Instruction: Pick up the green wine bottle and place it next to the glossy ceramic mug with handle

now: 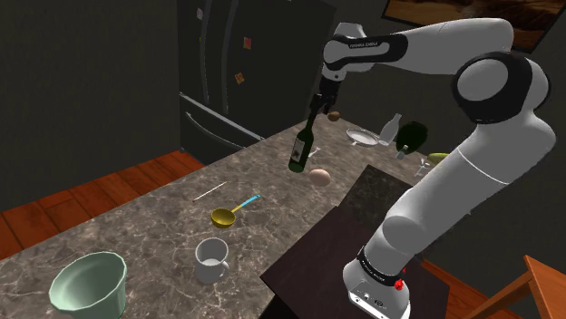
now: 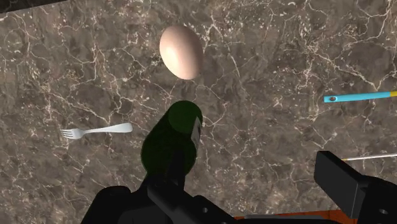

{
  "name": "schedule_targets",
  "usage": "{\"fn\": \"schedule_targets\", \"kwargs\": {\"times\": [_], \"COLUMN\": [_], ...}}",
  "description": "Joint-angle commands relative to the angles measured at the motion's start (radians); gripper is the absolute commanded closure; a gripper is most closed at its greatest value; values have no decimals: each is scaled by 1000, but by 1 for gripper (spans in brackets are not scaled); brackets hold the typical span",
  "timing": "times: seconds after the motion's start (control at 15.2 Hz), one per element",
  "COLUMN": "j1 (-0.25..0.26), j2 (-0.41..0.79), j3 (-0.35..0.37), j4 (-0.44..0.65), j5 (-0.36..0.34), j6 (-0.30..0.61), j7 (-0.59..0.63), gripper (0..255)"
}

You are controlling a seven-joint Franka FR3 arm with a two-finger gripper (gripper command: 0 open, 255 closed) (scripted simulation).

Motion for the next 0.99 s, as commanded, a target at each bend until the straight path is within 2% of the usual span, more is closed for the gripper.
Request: {"fn": "schedule_targets", "kwargs": {"times": [0.0,0.46,0.92], "j1": [-8,-77,-84], "j2": [79,372,399], "j3": [-28,-86,-82], "j4": [67,352,304], "j5": [31,175,189], "j6": [8,-21,52], "j7": [-47,-206,-217], "gripper": [0,0,0]}}
